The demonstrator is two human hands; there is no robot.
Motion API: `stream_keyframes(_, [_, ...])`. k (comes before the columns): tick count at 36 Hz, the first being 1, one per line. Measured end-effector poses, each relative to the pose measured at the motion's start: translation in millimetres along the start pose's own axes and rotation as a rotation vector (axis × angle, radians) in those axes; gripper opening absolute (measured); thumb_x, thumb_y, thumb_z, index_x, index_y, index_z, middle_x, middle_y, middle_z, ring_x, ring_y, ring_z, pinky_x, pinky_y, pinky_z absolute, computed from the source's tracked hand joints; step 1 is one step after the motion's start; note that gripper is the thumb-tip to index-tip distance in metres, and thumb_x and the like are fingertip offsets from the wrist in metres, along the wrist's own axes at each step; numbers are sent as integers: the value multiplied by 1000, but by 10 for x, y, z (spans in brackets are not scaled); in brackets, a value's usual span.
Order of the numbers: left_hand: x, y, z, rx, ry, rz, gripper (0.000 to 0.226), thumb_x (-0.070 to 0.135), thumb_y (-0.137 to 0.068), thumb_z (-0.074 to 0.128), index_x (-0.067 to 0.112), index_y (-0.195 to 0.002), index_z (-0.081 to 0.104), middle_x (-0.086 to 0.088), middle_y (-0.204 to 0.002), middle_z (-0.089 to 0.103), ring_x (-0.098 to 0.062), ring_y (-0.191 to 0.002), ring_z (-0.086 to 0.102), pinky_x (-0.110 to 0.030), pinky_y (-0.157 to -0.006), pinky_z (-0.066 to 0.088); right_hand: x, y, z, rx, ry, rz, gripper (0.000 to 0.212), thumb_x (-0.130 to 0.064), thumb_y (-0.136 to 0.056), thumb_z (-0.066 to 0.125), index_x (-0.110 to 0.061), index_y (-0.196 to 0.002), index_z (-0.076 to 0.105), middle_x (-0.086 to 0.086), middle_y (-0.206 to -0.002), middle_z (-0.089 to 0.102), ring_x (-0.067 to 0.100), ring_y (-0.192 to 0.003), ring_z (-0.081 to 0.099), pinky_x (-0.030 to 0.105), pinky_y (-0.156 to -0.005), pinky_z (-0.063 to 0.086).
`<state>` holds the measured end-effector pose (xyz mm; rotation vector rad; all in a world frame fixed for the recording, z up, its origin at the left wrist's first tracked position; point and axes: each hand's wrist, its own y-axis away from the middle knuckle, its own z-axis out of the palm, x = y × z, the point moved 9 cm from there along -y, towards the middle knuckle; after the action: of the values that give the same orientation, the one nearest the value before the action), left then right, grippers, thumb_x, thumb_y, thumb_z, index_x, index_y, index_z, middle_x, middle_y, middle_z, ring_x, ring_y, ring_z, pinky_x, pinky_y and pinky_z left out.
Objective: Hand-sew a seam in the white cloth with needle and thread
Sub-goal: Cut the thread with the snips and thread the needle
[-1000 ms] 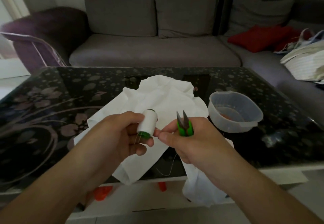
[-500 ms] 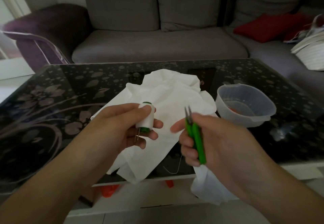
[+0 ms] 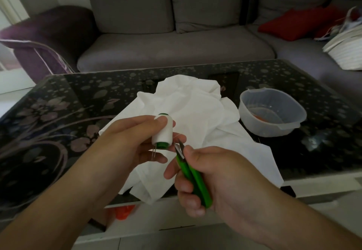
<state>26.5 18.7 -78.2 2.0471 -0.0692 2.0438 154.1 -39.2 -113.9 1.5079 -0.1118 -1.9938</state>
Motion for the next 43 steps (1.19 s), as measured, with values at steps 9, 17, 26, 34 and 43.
stream_keyframes(9, [9, 37, 66, -40, 8, -7, 37, 34, -90, 59, 9, -105, 80, -15, -108, 79, -35, -104, 75, -34, -73, 61, -2, -3, 10, -21, -52, -6, 44, -35, -107, 45, -1, -96, 70, 8, -67, 50, 20, -53, 46, 31, -51, 34])
stream_keyframes(17, [-22, 28, 63, -42, 2, -40, 32, 37, -89, 72, 11, -105, 81, -16, -110, 78, -37, -107, 73, -29, -72, 62, 0, -5, 13, -20, -99, -7, 43, -33, -107, 45, -1, -93, 69, 7, -66, 49, 18, -51, 46, 29, -49, 33])
stream_keyframes(26, [6, 47, 104, -52, -13, -22, 33, 38, -92, 65, 10, -101, 81, -18, -107, 78, -37, -97, 74, -44, -85, 60, -2, -23, 6, 10, -146, -19, 41, -32, -109, 43, -2, -91, 65, 5, -64, 46, 16, -49, 42, 26, -47, 31])
stream_keyframes(34, [-24, 29, 74, -38, 65, -39, 39, 34, -86, 61, 5, -106, 79, -17, -107, 79, -33, -102, 76, -32, -74, 64, 0, 9, 17, -26, -171, -12, 39, -31, -108, 44, -2, -92, 64, 4, -65, 43, 14, -50, 38, 24, -47, 29])
stream_keyframes(43, [-82, 19, -26, 37, 139, -81, 44, 32, -83, 62, 3, -113, 74, -20, -102, 78, -31, -90, 78, -32, -70, 65, -70, 46, -15, -86, -196, -14, 36, -40, -95, 55, -6, -96, 65, 3, -70, 33, 13, -55, 28, 26, -49, 22])
